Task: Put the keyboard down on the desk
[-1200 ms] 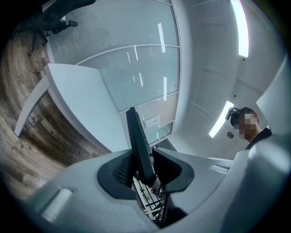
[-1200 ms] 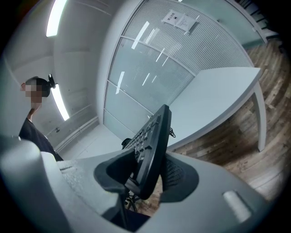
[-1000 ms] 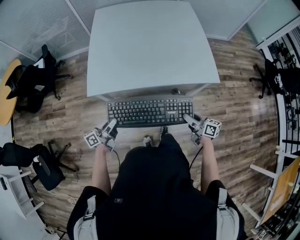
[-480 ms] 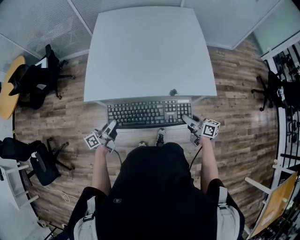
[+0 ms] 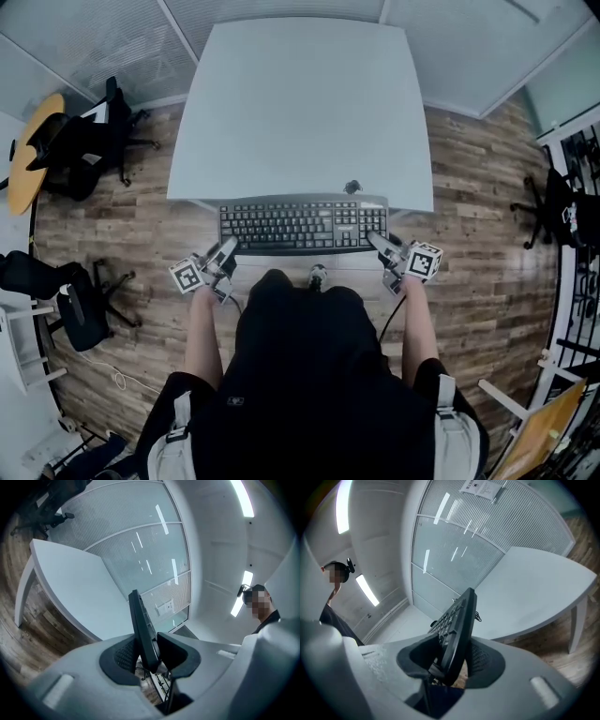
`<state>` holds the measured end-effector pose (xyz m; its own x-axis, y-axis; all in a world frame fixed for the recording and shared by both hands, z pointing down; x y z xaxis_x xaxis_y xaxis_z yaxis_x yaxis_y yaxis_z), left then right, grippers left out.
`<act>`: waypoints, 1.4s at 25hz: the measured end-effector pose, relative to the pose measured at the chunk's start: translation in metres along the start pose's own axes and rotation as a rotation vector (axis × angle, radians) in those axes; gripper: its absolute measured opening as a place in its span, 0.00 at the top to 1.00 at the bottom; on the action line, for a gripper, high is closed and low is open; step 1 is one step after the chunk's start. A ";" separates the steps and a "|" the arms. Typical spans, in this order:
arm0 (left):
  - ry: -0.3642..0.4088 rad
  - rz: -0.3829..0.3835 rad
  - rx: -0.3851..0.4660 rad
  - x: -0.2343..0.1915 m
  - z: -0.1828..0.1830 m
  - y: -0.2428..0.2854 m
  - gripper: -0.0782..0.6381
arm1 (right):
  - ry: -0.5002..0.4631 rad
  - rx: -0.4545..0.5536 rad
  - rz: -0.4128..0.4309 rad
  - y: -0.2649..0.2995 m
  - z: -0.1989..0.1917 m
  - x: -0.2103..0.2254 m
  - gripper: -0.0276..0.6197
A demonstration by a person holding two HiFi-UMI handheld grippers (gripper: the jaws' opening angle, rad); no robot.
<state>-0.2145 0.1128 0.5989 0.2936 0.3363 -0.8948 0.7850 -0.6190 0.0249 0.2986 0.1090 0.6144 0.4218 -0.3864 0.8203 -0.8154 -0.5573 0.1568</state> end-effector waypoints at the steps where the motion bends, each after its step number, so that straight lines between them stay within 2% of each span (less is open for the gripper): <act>1: 0.003 0.006 0.001 0.000 0.000 0.001 0.74 | 0.003 -0.004 0.001 0.001 0.002 0.003 0.71; 10: -0.004 0.021 0.010 -0.007 0.002 0.001 0.74 | -0.008 -0.046 -0.016 0.009 0.005 0.017 0.71; 17: -0.032 0.006 -0.014 -0.037 0.037 0.030 0.73 | 0.012 -0.030 -0.044 0.037 0.031 0.025 0.71; 22: -0.035 0.021 -0.061 -0.067 0.079 0.057 0.73 | 0.023 -0.024 -0.069 0.069 0.059 0.034 0.71; 26: -0.029 0.023 -0.092 -0.090 0.111 0.075 0.73 | -0.016 -0.031 -0.107 0.093 0.082 0.041 0.71; 33: 0.054 0.059 -0.141 -0.134 0.175 0.105 0.72 | 0.003 -0.029 -0.130 0.149 0.114 0.065 0.71; 35: 0.022 0.068 -0.145 -0.152 0.187 0.110 0.72 | 0.000 -0.030 -0.143 0.168 0.124 0.071 0.71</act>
<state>-0.2750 -0.1395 0.6541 0.3593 0.3140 -0.8788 0.8329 -0.5327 0.1502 0.2408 -0.1035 0.6307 0.5342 -0.3044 0.7887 -0.7585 -0.5845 0.2881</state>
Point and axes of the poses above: the fingertips, and each gripper's own axes: y forward along the fingers, x to its right, z out of its top, the point moved 9 cm from there along -y, backward along the fingers, and after that the axes turned 1 degree about -x, right-handed, at the moved point
